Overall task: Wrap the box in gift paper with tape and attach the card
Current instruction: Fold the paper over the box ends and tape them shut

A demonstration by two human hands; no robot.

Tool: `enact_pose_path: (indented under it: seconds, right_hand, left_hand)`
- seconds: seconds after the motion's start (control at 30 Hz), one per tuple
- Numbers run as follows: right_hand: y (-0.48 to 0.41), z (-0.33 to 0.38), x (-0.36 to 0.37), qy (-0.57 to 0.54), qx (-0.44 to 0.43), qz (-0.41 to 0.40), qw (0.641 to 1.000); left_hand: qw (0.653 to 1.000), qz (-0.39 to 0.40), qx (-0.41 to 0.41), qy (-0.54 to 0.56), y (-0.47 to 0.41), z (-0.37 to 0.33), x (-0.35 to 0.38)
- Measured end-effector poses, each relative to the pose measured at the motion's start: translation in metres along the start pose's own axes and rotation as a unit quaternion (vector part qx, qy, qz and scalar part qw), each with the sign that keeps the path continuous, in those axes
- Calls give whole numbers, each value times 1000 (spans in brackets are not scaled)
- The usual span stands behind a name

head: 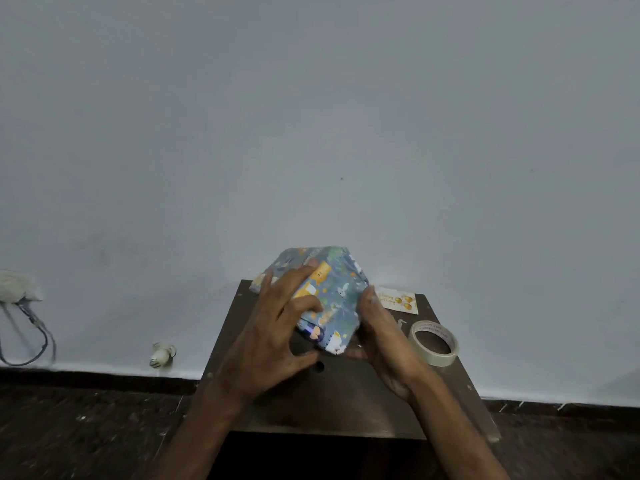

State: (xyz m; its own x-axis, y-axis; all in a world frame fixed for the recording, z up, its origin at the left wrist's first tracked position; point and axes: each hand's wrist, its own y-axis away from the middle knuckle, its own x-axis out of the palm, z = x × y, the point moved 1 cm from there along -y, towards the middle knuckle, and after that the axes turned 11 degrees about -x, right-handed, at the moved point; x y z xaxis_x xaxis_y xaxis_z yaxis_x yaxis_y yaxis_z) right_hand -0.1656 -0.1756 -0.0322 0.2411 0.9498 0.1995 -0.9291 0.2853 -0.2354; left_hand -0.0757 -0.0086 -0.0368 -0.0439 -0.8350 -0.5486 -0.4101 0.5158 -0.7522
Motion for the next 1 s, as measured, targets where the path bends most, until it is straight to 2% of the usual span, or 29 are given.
enact_pose_path:
  seconds: [0.07, 0.13, 0.2, 0.23, 0.27, 0.3, 0.37, 0.4, 0.43, 0.5, 0.67, 0.83, 1.0]
  right_hand:
    - [6, -2, 1, -30, 1, -2, 1000]
    - [8, -14, -8, -59, -15, -31, 998]
    - [10, -23, -18, -78, -32, -66, 994]
    - [10, -28, -24, -85, -40, -86, 992]
    - [9, -32, -29, -85, -50, -102, 990]
    - [9, -36, -33, -79, -59, -111, 989]
    - [10, -42, -35, -65, -73, -121, 988]
    - [10, -44, -33, -57, -79, -123, 988]
    - [11, -44, -29, -42, -85, -121, 988]
    - [12, -45, -22, 0, -107, -100, 989]
    - [14, -36, -15, 46, -94, -1, 995]
    - [14, -35, -12, 68, -100, -36, 992]
    - [13, -26, -13, 86, -93, -29, 992]
  left_hand:
    - [999, 8, 40, -25, 0, 0, 5]
    - [999, 28, 21, -23, 4, 7, 12]
    - [996, 67, -60, 14, 9, 6, 15]
    - [986, 80, -126, 72, 10, 2, 16]
    - [963, 70, -208, 159, 11, -1, 16]
    - [918, 34, -302, 253, 12, 0, 17]
    - [782, -21, -466, 414, 10, 8, 16]
    - [713, -6, -519, 472, 11, 12, 18]
    - [656, 31, -539, 527, 11, 15, 21]
    - [587, 69, -542, 598, 10, 8, 23]
    - [525, 56, -558, 640, 4, 4, 17]
    - [517, 69, -572, 632, 7, 6, 20]
    - [494, 69, -572, 652, 7, 9, 21]
